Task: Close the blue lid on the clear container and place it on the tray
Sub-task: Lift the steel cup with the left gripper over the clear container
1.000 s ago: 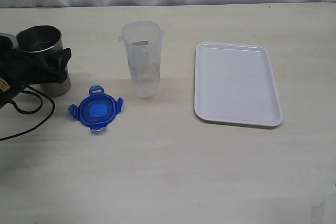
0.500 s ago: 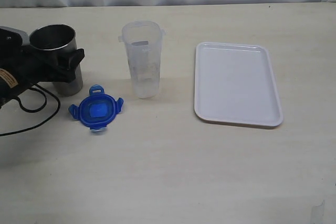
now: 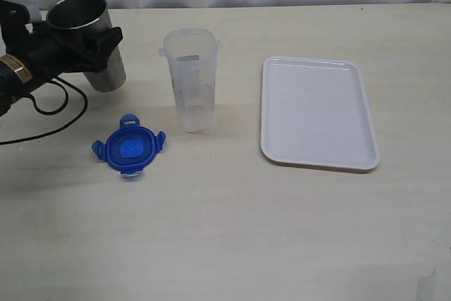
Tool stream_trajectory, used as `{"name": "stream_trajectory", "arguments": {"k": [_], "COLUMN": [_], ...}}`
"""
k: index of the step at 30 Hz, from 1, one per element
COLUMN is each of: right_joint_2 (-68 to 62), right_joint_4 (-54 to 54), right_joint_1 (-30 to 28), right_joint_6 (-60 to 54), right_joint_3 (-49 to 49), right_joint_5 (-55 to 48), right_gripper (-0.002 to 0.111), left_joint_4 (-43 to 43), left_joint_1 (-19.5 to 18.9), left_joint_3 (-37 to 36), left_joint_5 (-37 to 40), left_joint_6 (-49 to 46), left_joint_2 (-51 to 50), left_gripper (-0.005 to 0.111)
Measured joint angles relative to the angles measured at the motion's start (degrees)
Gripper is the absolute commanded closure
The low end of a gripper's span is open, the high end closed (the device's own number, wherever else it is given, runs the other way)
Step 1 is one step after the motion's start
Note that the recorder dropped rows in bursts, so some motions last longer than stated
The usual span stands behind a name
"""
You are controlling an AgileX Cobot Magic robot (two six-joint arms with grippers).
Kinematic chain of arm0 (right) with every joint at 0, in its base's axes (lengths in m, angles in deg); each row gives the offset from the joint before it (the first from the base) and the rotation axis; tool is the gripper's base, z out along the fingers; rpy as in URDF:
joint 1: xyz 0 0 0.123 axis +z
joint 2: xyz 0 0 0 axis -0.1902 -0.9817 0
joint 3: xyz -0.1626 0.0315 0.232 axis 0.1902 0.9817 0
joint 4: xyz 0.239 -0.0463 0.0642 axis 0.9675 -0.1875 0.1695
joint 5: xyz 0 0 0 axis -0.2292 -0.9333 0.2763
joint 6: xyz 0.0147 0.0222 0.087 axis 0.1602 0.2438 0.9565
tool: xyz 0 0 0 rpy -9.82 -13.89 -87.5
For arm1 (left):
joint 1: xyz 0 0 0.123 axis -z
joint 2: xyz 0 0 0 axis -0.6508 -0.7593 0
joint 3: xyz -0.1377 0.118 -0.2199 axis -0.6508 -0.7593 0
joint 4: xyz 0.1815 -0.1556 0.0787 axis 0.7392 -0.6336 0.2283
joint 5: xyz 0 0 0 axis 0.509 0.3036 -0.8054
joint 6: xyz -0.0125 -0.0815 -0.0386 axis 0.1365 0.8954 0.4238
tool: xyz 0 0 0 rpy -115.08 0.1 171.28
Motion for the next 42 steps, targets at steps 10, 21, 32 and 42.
{"name": "stream_trajectory", "arguments": {"k": [10, 21, 32, 42], "right_joint_2": [0.0, 0.0, 0.0, 0.0], "right_joint_4": [0.0, 0.0, 0.0, 0.0], "right_joint_1": [0.0, 0.0, 0.0, 0.0], "right_joint_6": [0.0, 0.0, 0.0, 0.0], "right_joint_3": [0.0, 0.0, 0.0, 0.0], "right_joint_5": [0.0, 0.0, 0.0, 0.0], "right_gripper": [0.104, 0.104, 0.104, 0.104], "left_joint_4": [4.4, 10.9, 11.9, 17.4], "left_joint_1": [3.4, 6.7, 7.1, 7.1], "left_joint_3": [8.7, 15.1, 15.5, 19.9], "left_joint_5": [0.6, 6.7, 3.1, 6.6], "left_joint_6": [4.3, 5.0, 7.4, 15.4], "left_joint_2": [-0.1, -0.1, -0.1, -0.1], "left_gripper": [0.107, 0.107, 0.107, 0.107]}}
